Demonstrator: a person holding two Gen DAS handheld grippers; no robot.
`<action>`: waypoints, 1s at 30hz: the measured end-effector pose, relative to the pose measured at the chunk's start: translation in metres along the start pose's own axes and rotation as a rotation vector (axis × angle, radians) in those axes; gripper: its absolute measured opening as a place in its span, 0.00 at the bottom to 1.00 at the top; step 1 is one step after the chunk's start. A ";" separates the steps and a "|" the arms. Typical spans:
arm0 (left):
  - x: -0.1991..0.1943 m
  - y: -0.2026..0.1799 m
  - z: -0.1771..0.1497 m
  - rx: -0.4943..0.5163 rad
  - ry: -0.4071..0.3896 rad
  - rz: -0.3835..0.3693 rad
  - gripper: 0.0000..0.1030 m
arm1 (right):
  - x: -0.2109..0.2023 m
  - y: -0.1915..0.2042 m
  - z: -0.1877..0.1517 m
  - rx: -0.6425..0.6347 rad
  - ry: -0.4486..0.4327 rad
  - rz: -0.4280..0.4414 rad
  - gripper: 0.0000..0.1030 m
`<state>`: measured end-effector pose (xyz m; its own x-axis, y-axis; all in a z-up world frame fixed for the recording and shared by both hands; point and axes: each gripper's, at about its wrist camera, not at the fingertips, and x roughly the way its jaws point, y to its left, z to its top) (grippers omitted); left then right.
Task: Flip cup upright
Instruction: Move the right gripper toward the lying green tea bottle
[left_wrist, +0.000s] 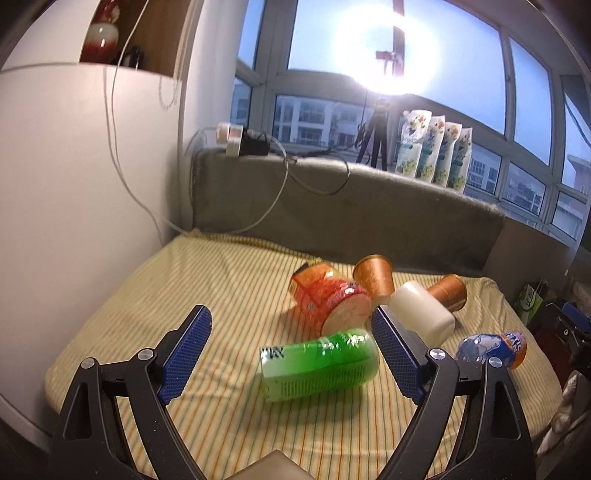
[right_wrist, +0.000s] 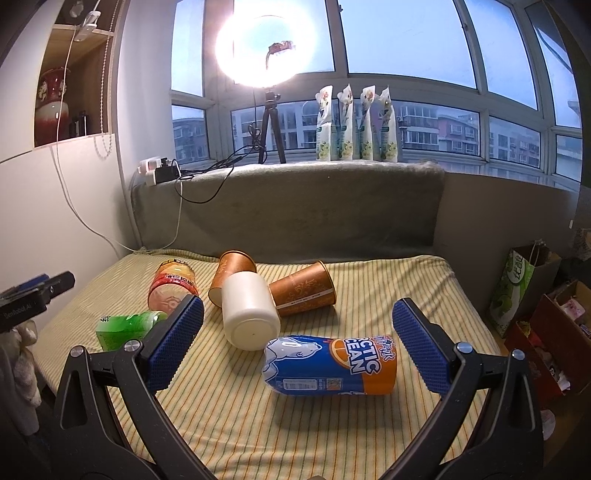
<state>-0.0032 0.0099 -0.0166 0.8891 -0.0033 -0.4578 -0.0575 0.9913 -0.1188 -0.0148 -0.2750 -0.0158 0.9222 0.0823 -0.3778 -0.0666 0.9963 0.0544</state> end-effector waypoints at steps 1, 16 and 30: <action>0.001 0.001 -0.001 -0.007 0.010 0.000 0.86 | 0.001 0.000 0.000 0.001 0.004 0.004 1.00; 0.021 0.006 -0.025 -0.183 0.197 -0.076 0.86 | 0.017 0.006 -0.001 -0.031 0.059 0.097 1.00; 0.019 0.021 -0.041 -0.221 0.249 -0.040 0.86 | 0.049 0.065 0.013 -0.341 0.145 0.293 0.99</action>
<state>-0.0063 0.0250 -0.0640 0.7557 -0.1012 -0.6470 -0.1457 0.9373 -0.3167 0.0314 -0.2065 -0.0187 0.7849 0.3398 -0.5181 -0.4596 0.8801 -0.1192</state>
